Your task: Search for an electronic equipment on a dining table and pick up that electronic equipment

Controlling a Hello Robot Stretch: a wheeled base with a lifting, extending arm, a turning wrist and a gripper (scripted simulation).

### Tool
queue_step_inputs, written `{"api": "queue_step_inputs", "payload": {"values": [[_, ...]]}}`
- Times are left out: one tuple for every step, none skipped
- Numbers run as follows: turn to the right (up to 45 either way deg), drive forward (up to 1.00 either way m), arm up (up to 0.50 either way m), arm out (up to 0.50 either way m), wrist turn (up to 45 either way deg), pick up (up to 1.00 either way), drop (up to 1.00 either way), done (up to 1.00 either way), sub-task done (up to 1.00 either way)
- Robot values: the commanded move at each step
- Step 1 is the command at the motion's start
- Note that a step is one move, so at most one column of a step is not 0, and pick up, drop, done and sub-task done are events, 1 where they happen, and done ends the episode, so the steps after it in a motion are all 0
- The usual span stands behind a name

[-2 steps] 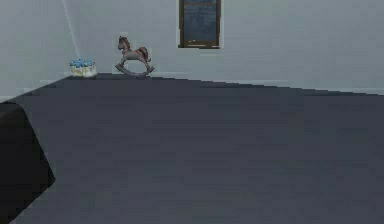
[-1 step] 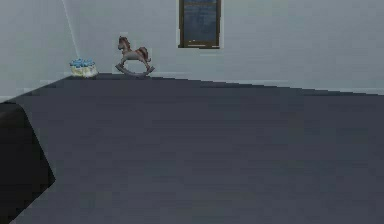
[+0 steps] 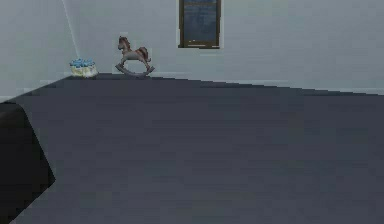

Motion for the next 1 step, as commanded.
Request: {"api": "queue_step_inputs", "payload": {"values": [[0.0, 0.0, 0.0, 0.0, 0.0, 1.0, 0.0, 0.0, 0.0]]}}
